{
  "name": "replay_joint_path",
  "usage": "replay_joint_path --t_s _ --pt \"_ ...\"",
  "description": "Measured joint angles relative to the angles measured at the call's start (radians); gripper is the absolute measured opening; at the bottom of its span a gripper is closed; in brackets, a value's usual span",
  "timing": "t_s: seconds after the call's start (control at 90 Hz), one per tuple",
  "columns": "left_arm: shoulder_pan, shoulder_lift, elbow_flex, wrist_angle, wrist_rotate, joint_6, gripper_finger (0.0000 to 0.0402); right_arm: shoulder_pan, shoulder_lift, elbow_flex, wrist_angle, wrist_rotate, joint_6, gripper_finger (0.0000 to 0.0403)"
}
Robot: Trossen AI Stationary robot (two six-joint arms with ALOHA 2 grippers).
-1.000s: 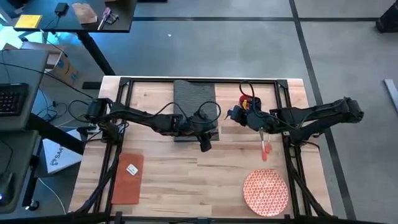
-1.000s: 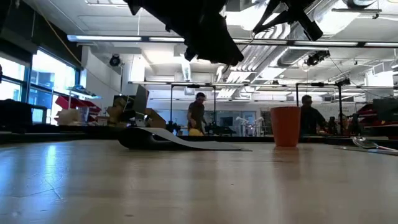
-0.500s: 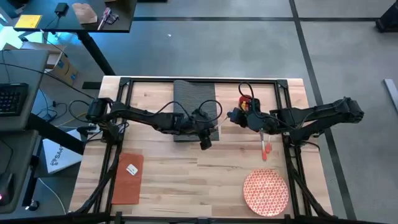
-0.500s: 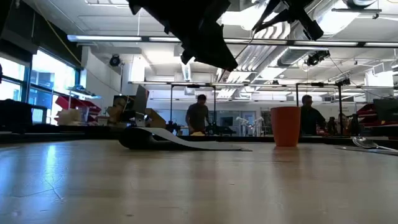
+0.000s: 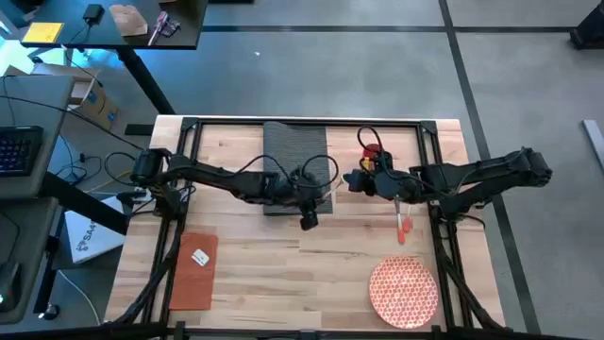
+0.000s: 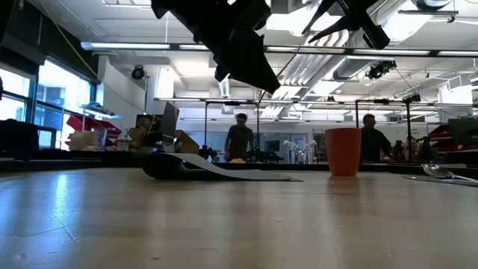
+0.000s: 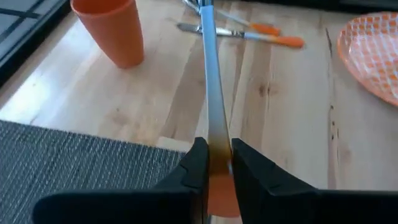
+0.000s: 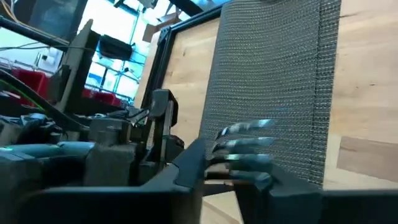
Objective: Set table place
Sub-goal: Move the orange fork from the upper left to the middle right of the table
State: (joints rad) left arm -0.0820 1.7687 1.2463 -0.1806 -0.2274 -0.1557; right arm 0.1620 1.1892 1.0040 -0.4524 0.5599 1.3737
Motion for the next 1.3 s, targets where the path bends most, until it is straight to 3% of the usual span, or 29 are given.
replay_joint_path --t_s 0.256,0.422,0.633,0.822,0.956,1.133,1.3 --pt "-0.001 0.0 0.0 -0.004 0.03 0.01 0.0004 0.0 -0.037 0.002 -0.043 -0.182 -0.175 0.0175" --pt "-0.001 0.0 0.0 -0.018 0.073 0.008 0.0003 0.002 -0.053 0.081 -0.223 -0.283 -0.326 0.0175" --pt "0.0 0.0 0.0 -0.033 0.114 0.021 0.0002 0.002 -0.053 0.225 -0.429 -0.361 -0.686 0.0173" --pt "0.0 0.0 0.001 -0.034 0.122 0.019 0.0001 0.002 -0.025 0.242 -0.469 -0.424 -0.961 0.0174" --pt "0.002 0.0 0.001 -0.034 0.135 0.013 0.0 0.006 0.047 0.242 -0.471 -0.431 -1.063 0.0173" --pt "0.002 0.0 0.001 -0.034 0.137 0.0 0.0 0.022 0.126 0.242 -0.456 -0.323 -1.061 0.0145" --pt "0.002 0.0 0.001 -0.039 0.141 0.0 0.0 0.022 0.148 0.242 -0.422 -0.332 -1.042 0.0072"
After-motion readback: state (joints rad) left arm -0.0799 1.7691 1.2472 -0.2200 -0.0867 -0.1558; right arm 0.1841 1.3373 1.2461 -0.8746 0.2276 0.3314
